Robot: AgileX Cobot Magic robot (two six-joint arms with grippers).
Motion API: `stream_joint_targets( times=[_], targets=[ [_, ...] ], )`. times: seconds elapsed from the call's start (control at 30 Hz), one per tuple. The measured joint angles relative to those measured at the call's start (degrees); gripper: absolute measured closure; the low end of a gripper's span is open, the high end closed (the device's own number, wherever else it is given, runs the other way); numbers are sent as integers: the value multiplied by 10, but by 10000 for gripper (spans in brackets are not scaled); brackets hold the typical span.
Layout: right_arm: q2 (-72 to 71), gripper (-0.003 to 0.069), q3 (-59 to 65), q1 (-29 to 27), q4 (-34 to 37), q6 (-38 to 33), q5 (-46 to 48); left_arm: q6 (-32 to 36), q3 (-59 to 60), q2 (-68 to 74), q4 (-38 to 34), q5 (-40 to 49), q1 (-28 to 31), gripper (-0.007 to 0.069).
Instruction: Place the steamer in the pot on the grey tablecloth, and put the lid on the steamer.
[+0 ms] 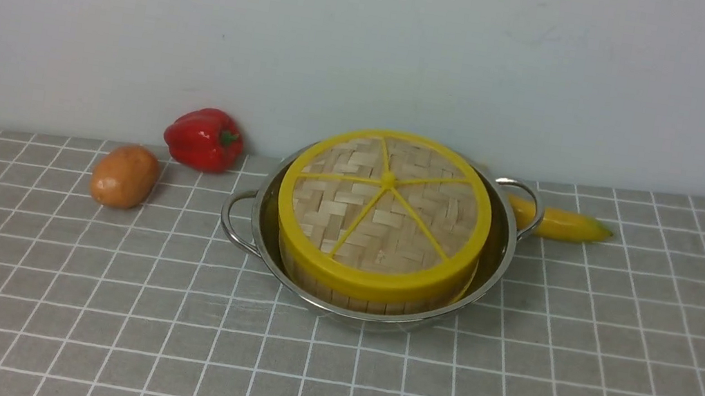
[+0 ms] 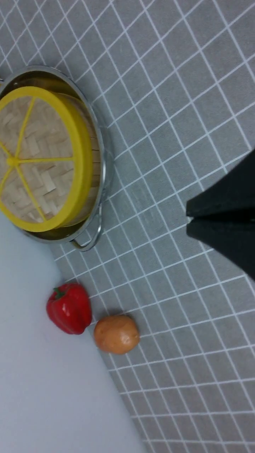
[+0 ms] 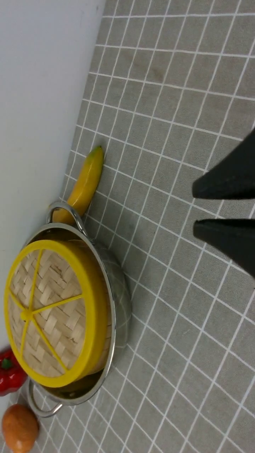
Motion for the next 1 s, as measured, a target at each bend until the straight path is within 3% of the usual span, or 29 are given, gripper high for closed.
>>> stream_joint_targets(
  times=[0.23, 0.83, 0.9, 1.0],
  targets=[
    [-31, 603, 24, 0, -10, 2, -23, -43, 118, -67, 0, -43, 0, 643],
    [-31, 572, 24, 0, 17, 4, -25, -53, 123, -70, 3, -59, 1, 614],
    [-31, 567, 24, 0, 17, 4, -25, -47, 123, -74, 7, -61, 14, 613],
    [-31, 555, 24, 0, 17, 4, -25, -25, 132, -90, 45, -93, 105, 613]
  ],
)
